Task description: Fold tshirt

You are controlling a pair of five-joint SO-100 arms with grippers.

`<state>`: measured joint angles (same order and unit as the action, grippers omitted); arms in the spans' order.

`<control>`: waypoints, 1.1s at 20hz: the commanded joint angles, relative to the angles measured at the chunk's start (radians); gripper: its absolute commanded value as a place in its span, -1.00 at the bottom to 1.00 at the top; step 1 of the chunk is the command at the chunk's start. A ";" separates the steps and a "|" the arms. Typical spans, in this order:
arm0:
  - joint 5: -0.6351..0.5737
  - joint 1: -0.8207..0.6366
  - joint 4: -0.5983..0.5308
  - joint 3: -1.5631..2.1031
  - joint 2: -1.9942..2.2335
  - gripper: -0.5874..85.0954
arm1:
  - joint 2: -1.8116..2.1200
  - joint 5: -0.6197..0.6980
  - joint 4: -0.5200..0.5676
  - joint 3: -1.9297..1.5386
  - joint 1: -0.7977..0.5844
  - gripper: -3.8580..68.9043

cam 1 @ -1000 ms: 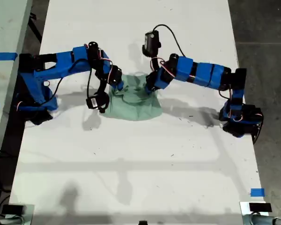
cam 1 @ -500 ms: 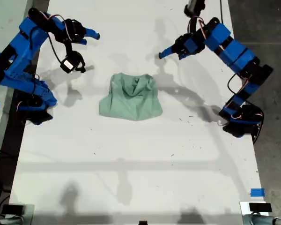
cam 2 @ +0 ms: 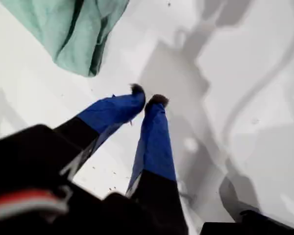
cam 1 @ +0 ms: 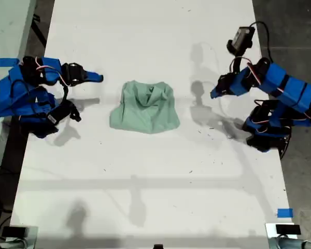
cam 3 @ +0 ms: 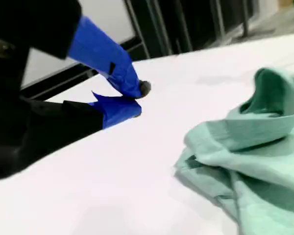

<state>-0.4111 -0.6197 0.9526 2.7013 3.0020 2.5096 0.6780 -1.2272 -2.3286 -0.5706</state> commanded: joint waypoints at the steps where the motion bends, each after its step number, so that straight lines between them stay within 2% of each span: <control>1: 0.124 0.126 -0.020 0.279 0.431 -0.98 | 0.245 -0.110 0.091 -0.225 0.127 -0.90; 2: 0.144 0.150 0.029 0.351 0.549 -0.98 | 0.319 -0.130 0.094 -0.299 0.144 -0.90; 4: 0.156 0.215 -0.035 0.456 0.580 -0.98 | 0.362 -0.123 0.132 -0.342 0.164 -0.89; 5: 0.184 0.239 -0.040 0.486 0.589 -0.98 | 0.275 -0.110 0.187 -0.291 0.186 -0.89; 7: 0.216 0.230 0.041 0.483 0.591 -0.98 | -0.087 -0.048 0.299 -0.048 0.230 -0.89; 9: 0.216 0.244 0.055 0.486 0.591 -0.92 | -0.453 0.021 0.362 0.275 0.275 -0.89; 10: 0.216 0.261 0.072 0.486 0.591 -0.90 | -0.620 0.063 0.360 0.454 0.293 -0.89; 13: 0.210 0.322 0.107 0.488 0.591 -0.90 | -1.083 0.156 0.242 1.028 0.341 -0.89; 15: 0.210 0.353 0.107 0.488 0.592 -0.90 | -1.289 0.181 0.209 1.266 0.362 -0.89; 19: 0.210 0.373 0.107 0.488 0.592 -0.90 | -1.411 0.186 0.262 1.324 0.370 -0.89; 22: 0.210 0.373 0.107 0.488 0.592 -0.90 | -1.466 0.222 0.331 1.321 0.305 -0.89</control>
<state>-0.2148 -0.2777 1.0584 3.1784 3.4975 1.0400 0.8682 -0.9557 -1.0937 -0.2178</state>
